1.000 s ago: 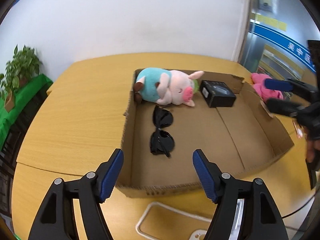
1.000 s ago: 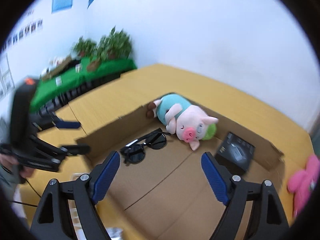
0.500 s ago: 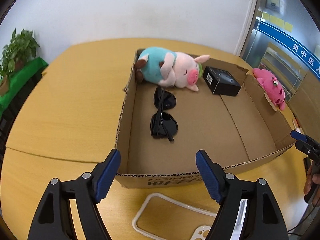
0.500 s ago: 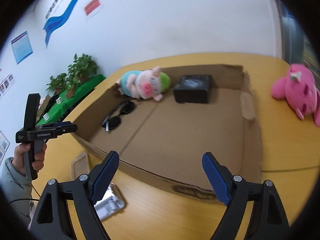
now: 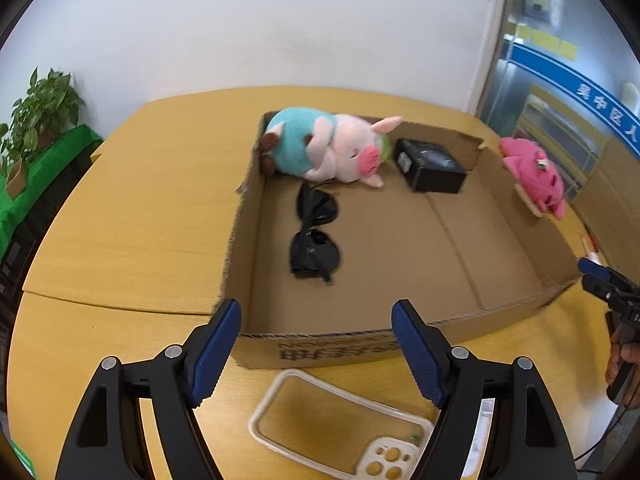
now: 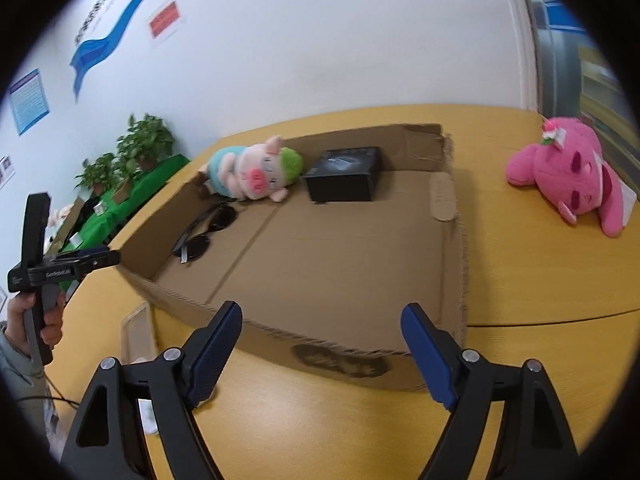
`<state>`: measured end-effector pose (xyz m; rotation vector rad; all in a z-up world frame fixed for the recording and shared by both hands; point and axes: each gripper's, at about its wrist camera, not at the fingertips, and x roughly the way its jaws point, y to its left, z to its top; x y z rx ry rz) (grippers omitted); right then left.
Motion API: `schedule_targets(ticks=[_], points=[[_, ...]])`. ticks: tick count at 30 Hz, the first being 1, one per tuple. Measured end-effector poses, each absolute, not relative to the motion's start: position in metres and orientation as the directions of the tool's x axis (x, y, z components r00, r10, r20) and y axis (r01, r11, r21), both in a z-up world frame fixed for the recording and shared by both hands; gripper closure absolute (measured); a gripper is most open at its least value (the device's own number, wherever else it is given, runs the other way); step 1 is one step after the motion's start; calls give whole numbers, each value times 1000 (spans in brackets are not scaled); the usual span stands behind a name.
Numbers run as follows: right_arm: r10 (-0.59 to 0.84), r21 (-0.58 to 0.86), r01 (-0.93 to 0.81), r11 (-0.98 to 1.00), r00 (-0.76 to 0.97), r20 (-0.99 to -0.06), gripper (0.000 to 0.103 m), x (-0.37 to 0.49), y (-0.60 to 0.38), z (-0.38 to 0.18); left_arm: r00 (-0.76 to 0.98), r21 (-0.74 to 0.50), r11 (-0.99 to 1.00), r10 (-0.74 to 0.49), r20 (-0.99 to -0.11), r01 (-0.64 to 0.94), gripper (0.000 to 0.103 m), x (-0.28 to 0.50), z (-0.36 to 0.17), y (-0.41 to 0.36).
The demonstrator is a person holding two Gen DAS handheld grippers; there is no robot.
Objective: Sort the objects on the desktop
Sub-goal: 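Move both grippers toward the white phone stand on the table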
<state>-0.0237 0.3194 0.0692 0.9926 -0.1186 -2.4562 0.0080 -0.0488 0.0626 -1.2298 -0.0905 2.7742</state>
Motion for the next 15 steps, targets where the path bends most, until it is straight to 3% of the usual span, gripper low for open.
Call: schedule_targets(ticks=[5, 15], points=[[-568, 259, 541, -800, -542, -620, 19, 17, 273, 75, -666, -91, -981, 183, -723, -171, 22, 37, 69, -21], [-664, 328, 697, -638, -281, -693, 19, 23, 192, 12, -583, -152, -956, 275, -764, -252, 22, 82, 35, 6]])
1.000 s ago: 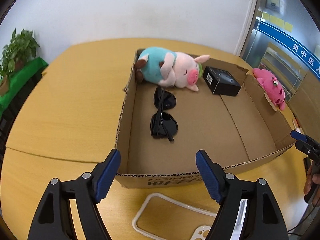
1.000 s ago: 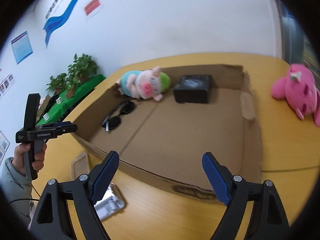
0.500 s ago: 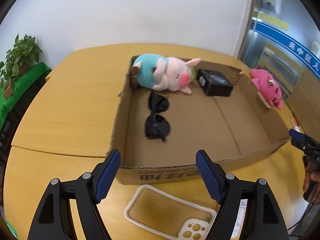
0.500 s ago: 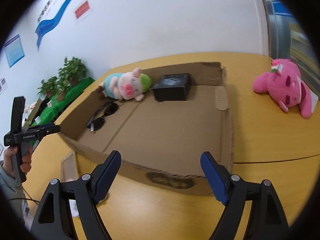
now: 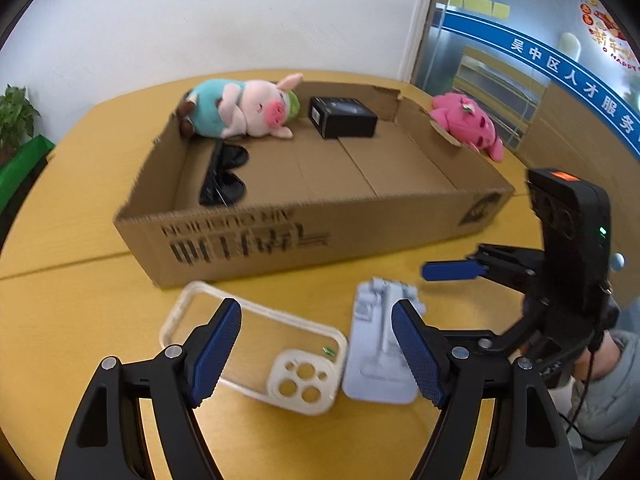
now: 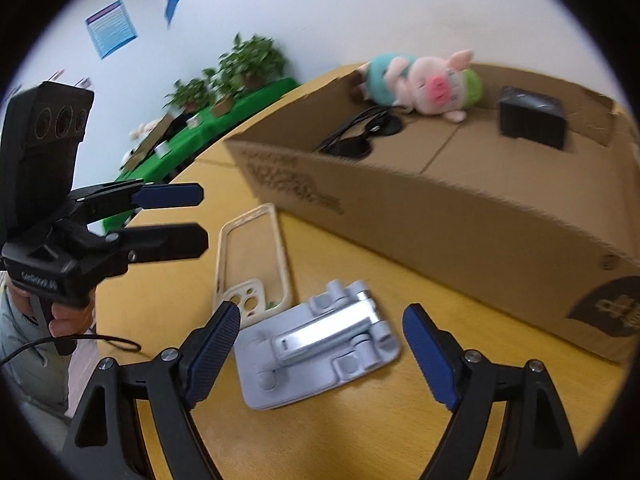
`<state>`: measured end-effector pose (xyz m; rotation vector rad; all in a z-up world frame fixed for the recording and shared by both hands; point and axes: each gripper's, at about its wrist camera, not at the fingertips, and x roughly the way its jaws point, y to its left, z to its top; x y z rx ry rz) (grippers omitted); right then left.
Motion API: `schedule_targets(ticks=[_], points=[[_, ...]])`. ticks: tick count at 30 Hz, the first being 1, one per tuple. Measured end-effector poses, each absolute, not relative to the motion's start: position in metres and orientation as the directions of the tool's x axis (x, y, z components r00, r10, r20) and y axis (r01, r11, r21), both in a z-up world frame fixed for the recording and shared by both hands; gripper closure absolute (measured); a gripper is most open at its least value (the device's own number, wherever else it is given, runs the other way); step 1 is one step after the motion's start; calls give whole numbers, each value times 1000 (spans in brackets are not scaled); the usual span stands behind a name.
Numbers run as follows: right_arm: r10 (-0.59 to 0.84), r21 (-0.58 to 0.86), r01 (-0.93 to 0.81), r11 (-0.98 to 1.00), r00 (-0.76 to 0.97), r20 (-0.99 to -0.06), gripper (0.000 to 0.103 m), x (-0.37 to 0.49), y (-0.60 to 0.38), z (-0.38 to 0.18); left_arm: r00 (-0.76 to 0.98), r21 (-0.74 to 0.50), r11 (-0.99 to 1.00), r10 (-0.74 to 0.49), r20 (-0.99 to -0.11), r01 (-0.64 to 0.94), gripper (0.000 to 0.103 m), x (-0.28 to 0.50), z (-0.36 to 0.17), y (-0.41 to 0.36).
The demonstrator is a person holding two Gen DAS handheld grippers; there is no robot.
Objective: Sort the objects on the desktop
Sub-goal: 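Move both grippers toward the white phone stand on the table, then close both grippers on the white phone stand and lift it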
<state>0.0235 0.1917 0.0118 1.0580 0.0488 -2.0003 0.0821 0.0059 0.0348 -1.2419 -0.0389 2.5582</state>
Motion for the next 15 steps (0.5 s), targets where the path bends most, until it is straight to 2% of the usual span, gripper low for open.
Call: schedule_targets(ticks=[3, 9, 15], points=[[-685, 343, 733, -588, -225, -693, 19, 26, 191, 4, -529, -192, -940, 319, -786, -283, 22, 91, 22, 14], [-653, 358, 763, -537, -108, -750, 19, 38, 201, -6, -412, -362, -899, 436, -801, -247, 22, 101, -9, 20], [-658, 326, 736, -594, -211, -723, 19, 27, 224, 3, -368, -400, -895, 445, -816, -196, 22, 104, -22, 24]])
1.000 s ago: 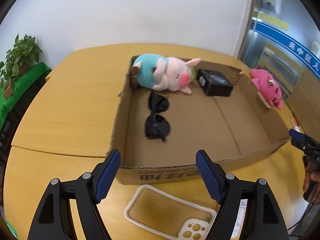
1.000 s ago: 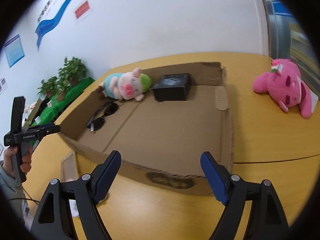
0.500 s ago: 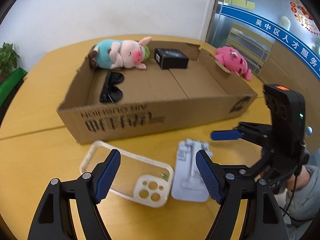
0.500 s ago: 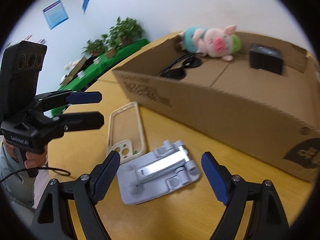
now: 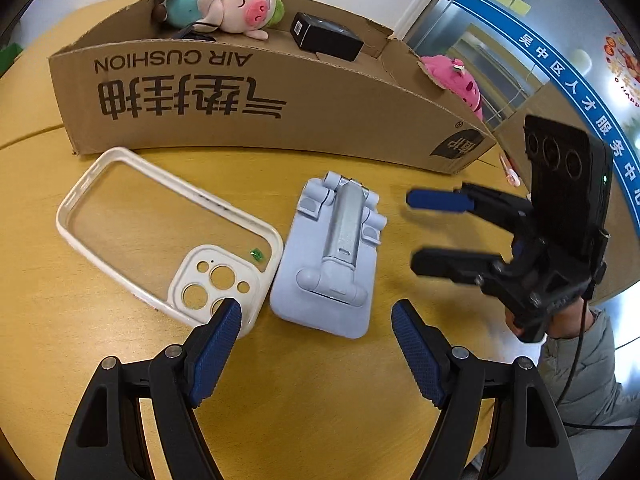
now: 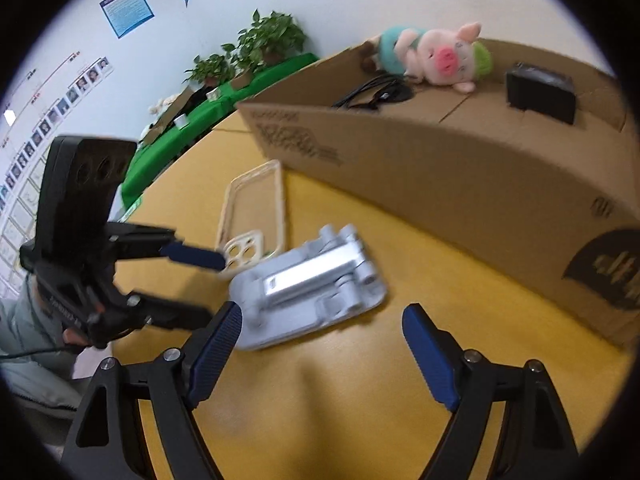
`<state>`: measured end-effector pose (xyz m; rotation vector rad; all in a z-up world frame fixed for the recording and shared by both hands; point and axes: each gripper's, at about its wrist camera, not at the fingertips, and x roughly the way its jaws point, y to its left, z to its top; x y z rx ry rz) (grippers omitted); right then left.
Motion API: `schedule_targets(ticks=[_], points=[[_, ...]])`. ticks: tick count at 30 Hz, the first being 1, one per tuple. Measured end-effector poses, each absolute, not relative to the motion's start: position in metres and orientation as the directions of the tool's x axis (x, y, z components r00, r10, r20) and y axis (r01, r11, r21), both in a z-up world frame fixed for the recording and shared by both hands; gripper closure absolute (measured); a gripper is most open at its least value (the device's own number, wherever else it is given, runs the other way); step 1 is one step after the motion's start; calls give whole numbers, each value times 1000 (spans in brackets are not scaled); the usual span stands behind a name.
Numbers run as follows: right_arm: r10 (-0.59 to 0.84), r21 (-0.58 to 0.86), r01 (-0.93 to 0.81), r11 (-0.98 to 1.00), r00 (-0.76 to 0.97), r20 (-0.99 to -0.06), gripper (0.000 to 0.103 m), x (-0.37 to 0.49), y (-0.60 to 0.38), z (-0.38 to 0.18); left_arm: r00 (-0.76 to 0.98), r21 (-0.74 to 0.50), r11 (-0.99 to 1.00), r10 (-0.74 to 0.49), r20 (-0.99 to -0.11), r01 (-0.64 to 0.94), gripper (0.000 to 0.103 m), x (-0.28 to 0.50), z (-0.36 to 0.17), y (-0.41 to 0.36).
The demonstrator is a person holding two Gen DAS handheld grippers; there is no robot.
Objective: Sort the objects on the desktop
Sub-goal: 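Close both grippers on the white phone stand and lift it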
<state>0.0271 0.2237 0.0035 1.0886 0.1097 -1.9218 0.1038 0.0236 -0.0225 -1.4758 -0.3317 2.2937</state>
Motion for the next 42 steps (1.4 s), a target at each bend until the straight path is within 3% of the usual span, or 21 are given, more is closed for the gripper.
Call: schedule_targets(ticks=[4, 6, 11, 17, 22, 29, 31, 33, 34, 38, 42], points=[[-633, 258, 790, -557, -202, -747, 25, 19, 205, 2, -344, -411, -899, 437, -831, -149, 23, 99, -28, 24], [-608, 242, 792, -561, -195, -770, 49, 15, 198, -6, -342, -410, -902, 430, -835, -133, 23, 100, -29, 23], [-632, 271, 804, -529, -160, -758, 77, 30, 203, -12, -388, -403, -906, 420, -821, -128, 23, 105, -18, 14], [-619, 286, 773, -567, -170, -767, 76, 66, 212, -10, -439, -348, -922, 386, -811, -168, 23, 112, 2, 1], [-624, 338, 717, -609, -172, -762, 76, 90, 228, -10, -367, -316, -921, 381, -849, -225, 23, 119, -1, 18], [-567, 299, 639, -709, -264, -781, 76, 102, 251, -3, -278, -288, -925, 353, -893, -248, 23, 121, -20, 46], [-589, 311, 643, -700, -273, -761, 68, 103, 254, 2, -267, -269, -933, 329, -906, -240, 23, 120, -22, 49], [-594, 302, 649, -698, -291, -750, 46, 102, 249, 6, -236, -286, -939, 328, -915, -193, 27, 116, -31, 44], [-595, 296, 652, -698, -299, -746, 44, 100, 245, 6, -261, -275, -943, 318, -911, -188, 28, 117, -29, 42], [-585, 283, 654, -702, -302, -753, 44, 93, 224, -4, -269, -243, -953, 285, -920, -179, 43, 121, -28, 38], [-582, 249, 693, -677, -297, -757, 55, 104, 206, -12, -291, -230, -957, 273, -917, -175, 46, 126, -28, 36]])
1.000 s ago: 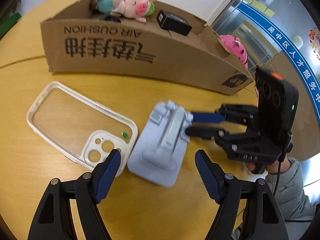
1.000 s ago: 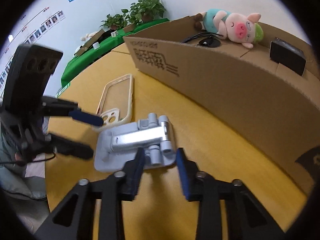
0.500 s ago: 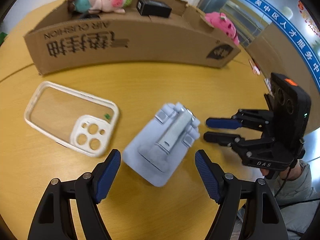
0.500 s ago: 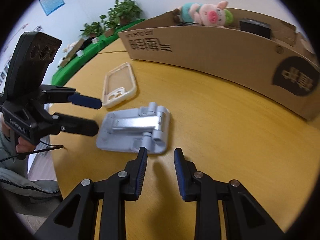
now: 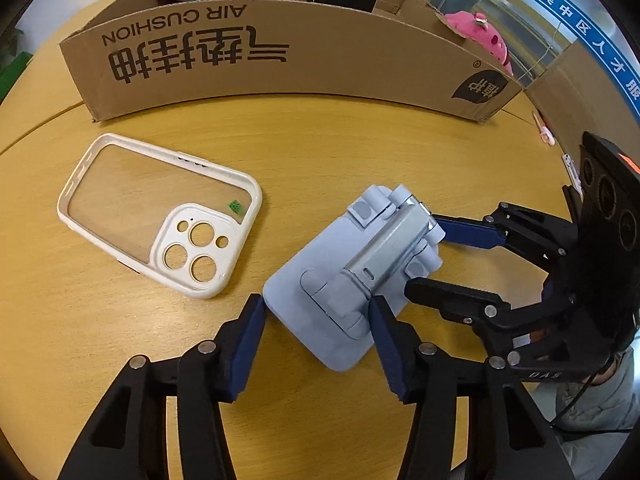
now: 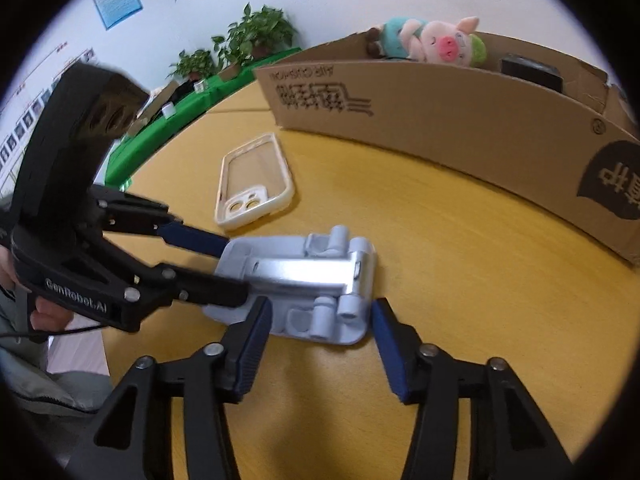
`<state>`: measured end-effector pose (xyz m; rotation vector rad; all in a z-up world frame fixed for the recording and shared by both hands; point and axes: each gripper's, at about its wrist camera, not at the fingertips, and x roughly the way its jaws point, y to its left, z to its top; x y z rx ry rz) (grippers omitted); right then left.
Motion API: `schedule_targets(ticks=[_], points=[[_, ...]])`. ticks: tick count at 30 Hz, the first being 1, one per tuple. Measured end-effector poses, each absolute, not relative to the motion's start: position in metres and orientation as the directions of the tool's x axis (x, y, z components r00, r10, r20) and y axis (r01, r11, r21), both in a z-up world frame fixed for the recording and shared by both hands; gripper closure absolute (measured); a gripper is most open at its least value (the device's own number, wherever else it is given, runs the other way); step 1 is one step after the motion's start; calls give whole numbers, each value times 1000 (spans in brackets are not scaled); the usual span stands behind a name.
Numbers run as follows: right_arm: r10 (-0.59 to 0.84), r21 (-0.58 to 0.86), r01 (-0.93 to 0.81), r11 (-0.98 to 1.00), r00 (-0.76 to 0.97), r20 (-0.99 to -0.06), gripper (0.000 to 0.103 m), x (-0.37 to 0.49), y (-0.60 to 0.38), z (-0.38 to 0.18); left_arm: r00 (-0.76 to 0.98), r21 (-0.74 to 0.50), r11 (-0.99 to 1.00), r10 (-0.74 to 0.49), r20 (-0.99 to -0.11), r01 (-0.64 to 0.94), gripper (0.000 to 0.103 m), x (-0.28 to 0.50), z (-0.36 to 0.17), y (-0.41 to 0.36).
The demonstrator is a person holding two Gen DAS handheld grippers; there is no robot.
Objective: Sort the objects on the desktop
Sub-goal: 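Close both grippers on the white phone stand and lift it, then carry the phone stand with both grippers into the box and release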
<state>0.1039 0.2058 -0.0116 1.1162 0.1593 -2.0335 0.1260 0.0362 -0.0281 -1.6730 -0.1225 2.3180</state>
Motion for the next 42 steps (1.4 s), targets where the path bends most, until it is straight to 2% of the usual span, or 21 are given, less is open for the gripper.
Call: schedule_targets(ticks=[3, 17, 29, 41, 42], points=[[-563, 224, 687, -692, -318, -763, 60, 106, 206, -11, -318, -215, -959, 265, -910, -182, 46, 130, -30, 37], [-557, 228, 637, -737, -380, -739, 62, 117, 228, -9, -353, -211, -939, 301, -886, -271, 48, 129, -20, 56], [-529, 146, 582, -800, -569, -630, 62, 104, 248, 57, -480, -176, -907, 358, -801, -382, 48, 95, 53, 71], [-512, 136, 535, -834, -659, -551, 62, 24, 255, 92, -539, -115, -894, 359, -762, -433, 51, 7, 100, 81], [-512, 136, 533, -835, -662, -547, 62, 17, 255, 94, -541, -115, -895, 359, -760, -432, 56, -2, 102, 80]])
